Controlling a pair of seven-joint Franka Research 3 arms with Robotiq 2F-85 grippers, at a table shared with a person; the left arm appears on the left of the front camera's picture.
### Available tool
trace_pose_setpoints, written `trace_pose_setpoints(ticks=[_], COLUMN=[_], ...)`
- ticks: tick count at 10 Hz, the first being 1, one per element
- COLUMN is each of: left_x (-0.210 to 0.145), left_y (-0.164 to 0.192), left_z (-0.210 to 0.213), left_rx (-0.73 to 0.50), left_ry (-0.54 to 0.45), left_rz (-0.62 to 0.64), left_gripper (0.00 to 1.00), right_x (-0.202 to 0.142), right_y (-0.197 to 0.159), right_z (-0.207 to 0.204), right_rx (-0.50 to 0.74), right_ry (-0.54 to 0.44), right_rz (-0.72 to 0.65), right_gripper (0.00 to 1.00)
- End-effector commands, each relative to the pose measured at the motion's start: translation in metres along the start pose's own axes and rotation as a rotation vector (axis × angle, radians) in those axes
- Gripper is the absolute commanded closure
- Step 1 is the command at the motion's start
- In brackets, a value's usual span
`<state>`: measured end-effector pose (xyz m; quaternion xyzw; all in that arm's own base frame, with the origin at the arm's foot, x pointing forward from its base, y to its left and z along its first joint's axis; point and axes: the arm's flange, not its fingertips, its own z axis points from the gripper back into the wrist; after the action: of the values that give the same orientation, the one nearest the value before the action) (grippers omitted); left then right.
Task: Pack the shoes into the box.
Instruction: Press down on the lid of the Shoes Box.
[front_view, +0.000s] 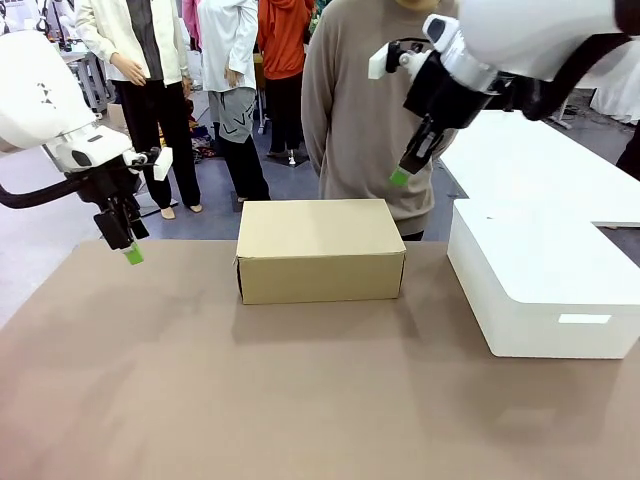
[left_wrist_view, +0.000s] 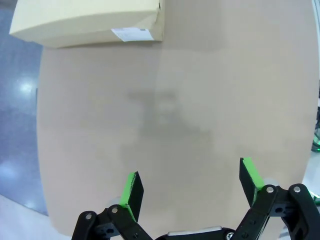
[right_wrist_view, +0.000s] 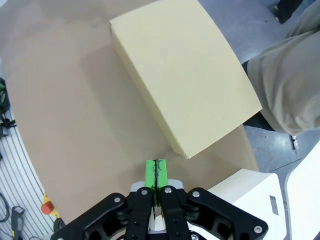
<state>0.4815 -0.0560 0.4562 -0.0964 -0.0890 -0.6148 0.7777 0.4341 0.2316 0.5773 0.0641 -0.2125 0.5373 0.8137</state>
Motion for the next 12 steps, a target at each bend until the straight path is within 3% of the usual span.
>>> trace_pose_setpoints(ticks=[1,2,9,12], left_x=[-0.004,0.0,0.0,0.0], left_y=[0.001,0.0,0.0,0.0], left_z=[-0.008,0.0,0.0,0.0], left_rx=[0.017,0.0,0.0,0.0], left_ry=[-0.022,0.0,0.0,0.0], left_rz=[0.056,0.0,0.0,0.0], left_gripper=[0.0,0.0,0.0,0.0], right_x=[0.009,0.0,0.004,0.047], right_y=[-0.006,0.0,-0.002,-0.017], right_z=[0.003,0.0,-0.001,-0.031], right_rx=[-0.031,0.0,-0.003,-0.136], right_ry=[0.015,0.0,0.005,0.134], right_rz=[-0.019,0.0,0.003,-0.204], right_gripper=[1.0,1.0,1.0,1.0])
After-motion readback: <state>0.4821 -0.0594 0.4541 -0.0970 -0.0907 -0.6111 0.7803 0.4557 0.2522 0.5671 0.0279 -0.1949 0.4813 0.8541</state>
